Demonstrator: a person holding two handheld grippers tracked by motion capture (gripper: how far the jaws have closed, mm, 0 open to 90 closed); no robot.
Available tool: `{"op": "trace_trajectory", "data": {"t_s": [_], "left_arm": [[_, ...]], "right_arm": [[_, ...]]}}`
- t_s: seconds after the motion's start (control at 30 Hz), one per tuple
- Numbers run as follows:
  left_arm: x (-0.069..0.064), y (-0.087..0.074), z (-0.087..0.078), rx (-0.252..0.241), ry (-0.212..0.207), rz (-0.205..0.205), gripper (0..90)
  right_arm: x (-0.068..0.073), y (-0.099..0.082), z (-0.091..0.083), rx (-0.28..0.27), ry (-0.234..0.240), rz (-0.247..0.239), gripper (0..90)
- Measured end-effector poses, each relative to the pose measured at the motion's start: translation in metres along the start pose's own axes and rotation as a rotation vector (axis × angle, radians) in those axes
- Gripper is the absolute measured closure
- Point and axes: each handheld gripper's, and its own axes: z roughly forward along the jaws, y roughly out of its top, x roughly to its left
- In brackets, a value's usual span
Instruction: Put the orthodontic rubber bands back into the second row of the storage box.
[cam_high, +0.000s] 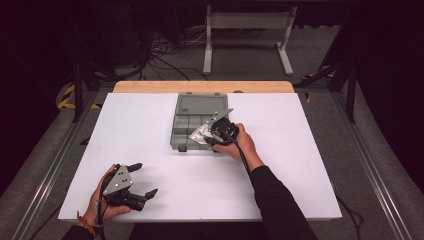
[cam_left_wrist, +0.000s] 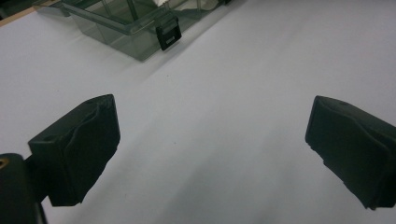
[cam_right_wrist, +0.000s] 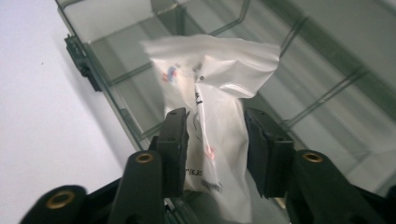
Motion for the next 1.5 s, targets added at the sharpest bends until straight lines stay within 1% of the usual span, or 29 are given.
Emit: {"op": "trace_trajectory", "data": {"t_s": [0.03, 0.07, 0.13, 0.2, 0.23, 0.27, 0.33, 0.37, 0.47, 0.5, 0.53, 0.57, 0.63, 0.67, 0.73, 0.77, 0.87, 0.97, 1.0, 1.13, 1.2, 1.23, 1.27, 1.3, 1.33, 1.37, 1.43, 1.47, 1.5], "left_arm": [[0.000, 0.000, 0.000, 0.000, 0.000, 0.000, 7.0], [0.000, 0.001, 0.000, 0.000, 0.021, -0.003, 8.9], [0.000, 0.001, 0.000, -0.005, 0.023, -0.010, 8.9], [0.000, 0.001, 0.000, -0.003, 0.033, -0.008, 9.5], [0.000, 0.001, 0.000, 0.002, 0.038, -0.006, 9.6], [0.000, 0.001, 0.001, 0.005, 0.045, -0.006, 9.9], [0.000, 0.001, 0.000, 0.004, 0.049, -0.005, 10.2], [0.000, 0.001, 0.000, 0.002, 0.054, -0.004, 10.2], [0.001, 0.001, -0.001, -0.001, 0.058, -0.005, 11.9], [0.001, 0.001, -0.001, -0.001, 0.058, -0.005, 12.2], [0.001, 0.001, -0.001, 0.000, 0.058, -0.010, 12.2], [0.001, 0.002, -0.001, -0.004, 0.059, -0.007, 12.4], [0.001, 0.002, -0.002, -0.005, 0.061, -0.002, 13.6], [0.001, 0.003, -0.002, -0.006, 0.066, -0.004, 13.6], [0.002, 0.005, -0.003, -0.013, 0.064, -0.004, 14.8], [0.002, 0.006, -0.003, -0.017, 0.070, -0.007, 14.9], [0.004, 0.009, -0.004, -0.022, 0.083, -0.008, 15.7], [0.006, 0.013, -0.004, -0.030, 0.098, -0.001, 15.0], [0.006, 0.014, -0.004, -0.036, 0.096, -0.008, 14.7], [0.009, 0.018, -0.004, -0.039, 0.106, -0.003, 14.3], [0.012, 0.021, -0.005, -0.042, 0.114, 0.001, 14.3], [0.012, 0.021, -0.005, -0.042, 0.114, 0.001, 14.4], [0.013, 0.023, -0.005, -0.052, 0.105, -0.009, 14.4], [0.015, 0.024, -0.005, -0.057, 0.104, -0.008, 14.0], [0.016, 0.026, -0.006, -0.063, 0.108, -0.009, 13.6], [0.018, 0.028, -0.006, -0.073, 0.111, -0.008, 12.8], [0.022, 0.032, -0.005, -0.080, 0.096, -0.015, 10.1], [0.024, 0.034, -0.005, -0.083, 0.103, -0.010, 8.5], [0.026, 0.036, -0.003, -0.087, 0.116, -0.010, 7.8]], "right_arm": [[0.001, -0.001, -0.002, -0.016, -0.005, 0.009, 57.7], [0.001, -0.001, -0.002, -0.016, -0.005, 0.009, 57.7], [0.001, -0.002, -0.008, -0.049, -0.025, 0.018, 53.2], [0.001, -0.004, -0.013, -0.075, -0.025, 0.017, 51.4], [0.001, -0.005, -0.015, -0.091, -0.034, 0.021, 50.5], [-0.001, -0.006, -0.020, -0.116, -0.038, 0.037, 46.3], [-0.002, -0.006, -0.022, -0.126, -0.036, 0.043, 45.4], [-0.002, -0.007, -0.025, -0.136, -0.045, 0.047, 44.4], [-0.002, -0.010, -0.036, -0.184, -0.061, 0.059, 40.5], [-0.001, -0.011, -0.040, -0.194, -0.073, 0.057, 39.8], [-0.001, -0.011, -0.040, -0.194, -0.073, 0.057, 39.8], [0.000, -0.014, -0.047, -0.218, -0.086, 0.060, 37.4], [0.000, -0.015, -0.050, -0.225, -0.089, 0.057, 36.7], [0.001, -0.017, -0.053, -0.236, -0.106, 0.049, 36.0], [0.002, -0.021, -0.061, -0.262, -0.113, 0.037, 33.9], [0.003, -0.024, -0.065, -0.270, -0.126, 0.034, 33.0], [0.003, -0.030, -0.076, -0.300, -0.128, 0.029, 29.9], [0.003, -0.038, -0.085, -0.340, -0.128, 0.040, 27.4], [0.004, -0.040, -0.088, -0.351, -0.131, 0.039, 27.2], [0.006, -0.050, -0.098, -0.371, -0.141, 0.025, 24.6], [0.007, -0.053, -0.103, -0.373, -0.158, 0.031, 22.2], [0.007, -0.053, -0.103, -0.373, -0.158, 0.031, 22.2], [0.007, -0.055, -0.106, -0.384, -0.162, 0.033, 20.3], [0.007, -0.058, -0.110, -0.398, -0.158, 0.043, 19.8], [0.007, -0.060, -0.112, -0.403, -0.164, 0.041, 19.4], [0.008, -0.063, -0.114, -0.404, -0.179, 0.023, 17.6], [0.009, -0.068, -0.116, -0.375, -0.214, 0.009, 14.2], [0.010, -0.070, -0.116, -0.366, -0.231, 0.007, 11.8], [0.009, -0.073, -0.117, -0.366, -0.235, 0.007, 9.8]]}}
